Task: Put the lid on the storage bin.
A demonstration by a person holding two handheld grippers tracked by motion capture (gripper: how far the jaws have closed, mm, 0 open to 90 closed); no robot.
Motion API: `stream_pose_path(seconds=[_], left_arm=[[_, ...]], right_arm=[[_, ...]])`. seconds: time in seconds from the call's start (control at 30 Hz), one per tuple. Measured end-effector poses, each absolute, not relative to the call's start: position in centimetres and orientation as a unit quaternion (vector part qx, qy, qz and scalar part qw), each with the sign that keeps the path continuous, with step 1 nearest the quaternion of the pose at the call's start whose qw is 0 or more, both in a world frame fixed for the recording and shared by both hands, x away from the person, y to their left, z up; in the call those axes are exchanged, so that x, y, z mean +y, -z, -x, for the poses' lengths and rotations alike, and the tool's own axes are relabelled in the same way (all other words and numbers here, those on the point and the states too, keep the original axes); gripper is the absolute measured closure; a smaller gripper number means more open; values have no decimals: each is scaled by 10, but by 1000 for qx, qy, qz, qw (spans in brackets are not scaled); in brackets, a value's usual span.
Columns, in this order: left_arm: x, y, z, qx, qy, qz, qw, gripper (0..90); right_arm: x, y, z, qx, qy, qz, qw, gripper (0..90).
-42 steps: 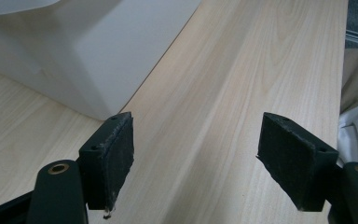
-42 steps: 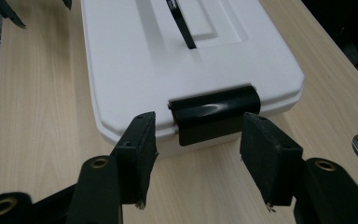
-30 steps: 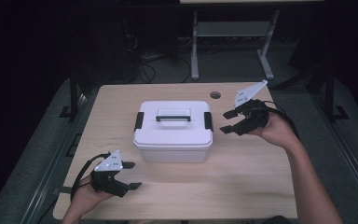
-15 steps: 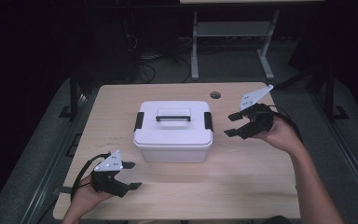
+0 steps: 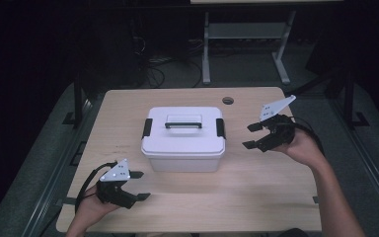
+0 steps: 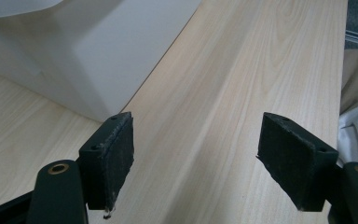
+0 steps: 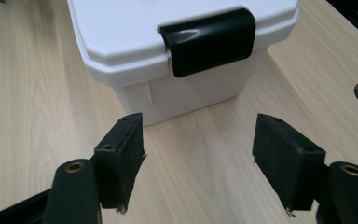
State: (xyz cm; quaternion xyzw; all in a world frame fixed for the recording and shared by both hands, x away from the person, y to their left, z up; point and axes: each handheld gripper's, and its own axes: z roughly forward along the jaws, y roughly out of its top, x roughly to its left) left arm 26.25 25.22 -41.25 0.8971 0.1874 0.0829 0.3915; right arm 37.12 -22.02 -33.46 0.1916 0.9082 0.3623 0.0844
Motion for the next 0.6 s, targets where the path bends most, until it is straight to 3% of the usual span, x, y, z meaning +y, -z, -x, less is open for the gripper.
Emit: stream_pose_path(seconds=[0.6], left_arm=[[253, 412, -262, 188, -85, -896, 392, 263]], right_arm=[[-234, 354, -365, 904, -364, -210, 78, 302]])
